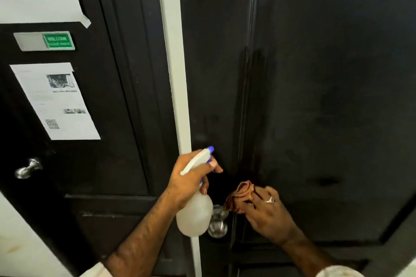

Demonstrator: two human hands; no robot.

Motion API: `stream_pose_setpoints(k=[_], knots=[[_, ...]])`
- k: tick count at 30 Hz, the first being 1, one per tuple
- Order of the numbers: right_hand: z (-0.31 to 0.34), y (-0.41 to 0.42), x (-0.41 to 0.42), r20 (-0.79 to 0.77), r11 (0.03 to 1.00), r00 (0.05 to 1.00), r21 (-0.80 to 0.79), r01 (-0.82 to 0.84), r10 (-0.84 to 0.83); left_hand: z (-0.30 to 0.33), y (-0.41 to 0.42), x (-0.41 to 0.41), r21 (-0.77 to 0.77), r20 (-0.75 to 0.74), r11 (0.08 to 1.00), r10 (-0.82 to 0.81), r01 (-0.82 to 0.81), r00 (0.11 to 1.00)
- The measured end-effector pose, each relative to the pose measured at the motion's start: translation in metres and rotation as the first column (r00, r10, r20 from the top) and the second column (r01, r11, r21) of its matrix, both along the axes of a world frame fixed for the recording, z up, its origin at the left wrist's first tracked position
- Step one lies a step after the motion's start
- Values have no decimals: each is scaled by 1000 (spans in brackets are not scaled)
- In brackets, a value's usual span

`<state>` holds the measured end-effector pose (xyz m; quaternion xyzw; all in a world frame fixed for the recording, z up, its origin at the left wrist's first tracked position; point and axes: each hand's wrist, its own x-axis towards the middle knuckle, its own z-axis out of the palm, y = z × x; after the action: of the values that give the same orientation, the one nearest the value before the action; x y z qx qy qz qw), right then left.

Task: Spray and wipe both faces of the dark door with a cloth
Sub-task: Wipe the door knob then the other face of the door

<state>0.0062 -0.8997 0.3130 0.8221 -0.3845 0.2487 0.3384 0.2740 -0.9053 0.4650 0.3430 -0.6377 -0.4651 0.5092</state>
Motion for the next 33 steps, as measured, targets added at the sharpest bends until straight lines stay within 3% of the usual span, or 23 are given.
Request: stream_pose_setpoints(k=[2,5,8,12,14,17,19,21,23,26,28,30,33], knots=[[10,0,1,-34,999,999,35,-5,6,-17,4,7,43,16,999,21,-22,1000],[87,-20,22,217,995,976,-97,-9,30,-14,3,15,44,-9,998,49,-48,999],[196,-35,48,454,952,887,-299,59,88,17,-2,19,-33,-47,999,40,-42,998],[284,-47,81,574,919,807,-379,113,137,50,-8,26,-114,-96,990,70,-80,993],[254,-45,88,426,927,888,-374,-3,175,50,-3,32,-121,-130,986,99,-115,987],[148,-34,76,110,955,965,-212,-210,236,28,6,46,-68,-143,982,164,-175,976],[95,-26,54,-85,961,965,-103,-256,248,7,11,59,-42,-101,984,169,-174,980],[95,-27,38,-220,964,944,-46,-260,244,-7,16,70,3,-67,980,197,-197,978],[132,-34,43,-129,961,962,-104,-255,241,-12,19,74,16,-41,978,210,-209,977],[219,-43,81,332,958,930,-279,-62,156,-9,16,71,-5,-33,977,212,-212,977],[246,-45,111,461,955,872,-294,-23,163,-6,13,68,-10,-49,975,223,-223,974],[221,-43,126,363,955,909,-278,-106,206,-6,13,64,-3,-76,974,227,-228,971],[124,-32,116,106,972,969,-109,-210,221,-13,20,61,50,-53,964,265,-262,963]])
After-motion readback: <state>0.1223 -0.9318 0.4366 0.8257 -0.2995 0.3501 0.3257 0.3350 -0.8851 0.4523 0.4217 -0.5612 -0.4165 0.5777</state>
